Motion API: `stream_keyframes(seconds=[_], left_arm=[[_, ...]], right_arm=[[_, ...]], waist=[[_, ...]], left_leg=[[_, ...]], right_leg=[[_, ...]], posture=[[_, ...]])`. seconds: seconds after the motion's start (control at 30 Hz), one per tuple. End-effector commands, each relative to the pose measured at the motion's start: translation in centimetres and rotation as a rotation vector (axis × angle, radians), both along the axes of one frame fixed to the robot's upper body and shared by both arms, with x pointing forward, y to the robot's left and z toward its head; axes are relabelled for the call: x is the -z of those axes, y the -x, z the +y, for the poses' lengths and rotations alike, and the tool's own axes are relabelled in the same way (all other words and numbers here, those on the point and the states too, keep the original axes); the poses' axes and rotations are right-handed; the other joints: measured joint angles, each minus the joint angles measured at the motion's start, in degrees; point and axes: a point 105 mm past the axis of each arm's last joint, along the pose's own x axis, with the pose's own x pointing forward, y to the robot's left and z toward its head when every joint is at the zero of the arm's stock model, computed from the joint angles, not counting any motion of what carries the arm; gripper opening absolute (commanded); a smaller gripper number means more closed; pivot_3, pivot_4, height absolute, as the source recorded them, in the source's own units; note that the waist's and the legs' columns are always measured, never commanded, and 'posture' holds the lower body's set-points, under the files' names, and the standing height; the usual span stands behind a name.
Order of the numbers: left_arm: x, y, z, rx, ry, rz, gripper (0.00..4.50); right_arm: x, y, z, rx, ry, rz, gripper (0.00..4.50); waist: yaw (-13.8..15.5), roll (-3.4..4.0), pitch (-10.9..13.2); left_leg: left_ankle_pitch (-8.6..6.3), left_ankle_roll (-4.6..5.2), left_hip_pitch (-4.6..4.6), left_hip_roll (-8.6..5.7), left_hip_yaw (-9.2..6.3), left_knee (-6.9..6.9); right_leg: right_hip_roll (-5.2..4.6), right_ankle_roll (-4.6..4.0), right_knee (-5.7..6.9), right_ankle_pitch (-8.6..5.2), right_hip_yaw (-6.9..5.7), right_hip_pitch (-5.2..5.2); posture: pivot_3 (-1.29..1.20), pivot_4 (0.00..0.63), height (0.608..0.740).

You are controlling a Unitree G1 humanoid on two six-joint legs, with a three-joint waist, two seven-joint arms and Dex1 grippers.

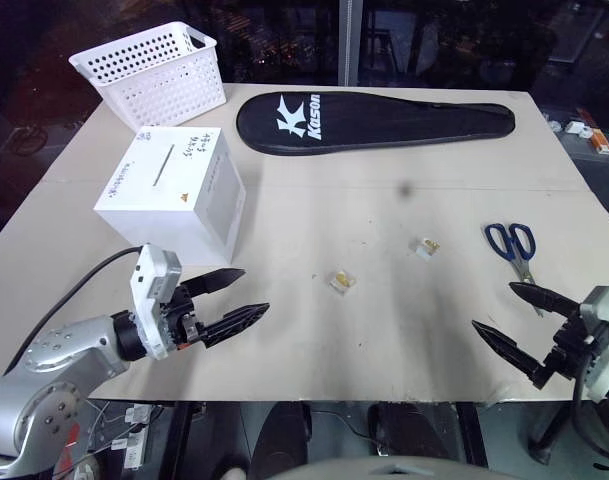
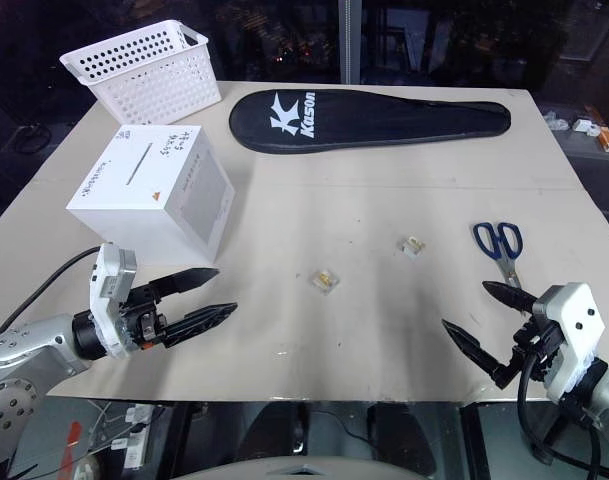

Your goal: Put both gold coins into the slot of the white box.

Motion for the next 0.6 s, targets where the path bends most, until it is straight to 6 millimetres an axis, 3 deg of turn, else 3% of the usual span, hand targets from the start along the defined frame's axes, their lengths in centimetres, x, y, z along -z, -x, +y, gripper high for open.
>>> stream_keyframes(seconds=[0.03,0.2,0.33,0.43,0.5,0.6], left_arm=[[-1.7,-0.3,-1.0,0.073,0.015,-0.08,4.48],[-3.4,-0.2,-3.5,0.246,0.061,-0.144,4.48],[-3.1,0.3,-3.8,0.295,0.062,-0.144,4.5],[-2.4,1.0,-3.5,0.304,0.057,-0.145,4.5],[-1.8,1.6,-3.4,0.307,0.045,-0.151,4.5],[-1.2,2.8,-3.7,0.315,0.031,-0.156,4.5]], right_arm=[[-1.0,-1.7,0.7,0.032,0.001,-0.06,4.5],[-0.9,-6.5,2.5,0.113,-0.005,-0.038,4.5],[-0.3,-9.4,3.9,0.097,0.028,0.001,3.12],[0.2,-11.2,4.2,0.115,0.05,0.024,3.12],[0.4,-12.3,4.3,0.127,0.065,0.036,2.69],[0.7,-13.1,4.5,0.116,0.102,0.046,1.36]], waist=[[-0.01,-0.02,0.01],[-0.52,-0.07,0.31],[-0.55,0.0,0.39],[-0.6,0.03,0.41],[-0.58,0.04,0.41],[-0.52,0.04,0.41]], left_leg=[[0.0,0.0,0.0,0.0,0.0,0.0],[0.04,0.03,0.05,0.01,0.04,0.16],[0.03,0.02,-0.08,0.0,0.08,0.14],[0.0,0.02,-0.12,-0.01,0.09,0.01],[-0.02,0.04,-0.19,-0.01,0.08,-0.05],[-0.02,0.04,-0.61,-0.01,0.04,-0.01]], right_leg=[[0.0,0.0,0.0,0.0,0.0,0.0],[0.07,0.01,0.06,0.04,0.12,-0.02],[0.08,0.05,0.02,0.23,0.17,-0.07],[0.08,0.07,-0.03,0.18,0.21,-0.15],[0.07,0.05,-0.04,0.14,0.19,-0.24],[0.05,0.05,0.0,0.14,0.16,-0.66]], posture=[[0.0,0.15,0.74],[0.0,0.15,0.74],[0.0,0.15,0.74],[0.0,0.15,0.74],[0.0,0.15,0.74],[0.0,0.15,0.74]])
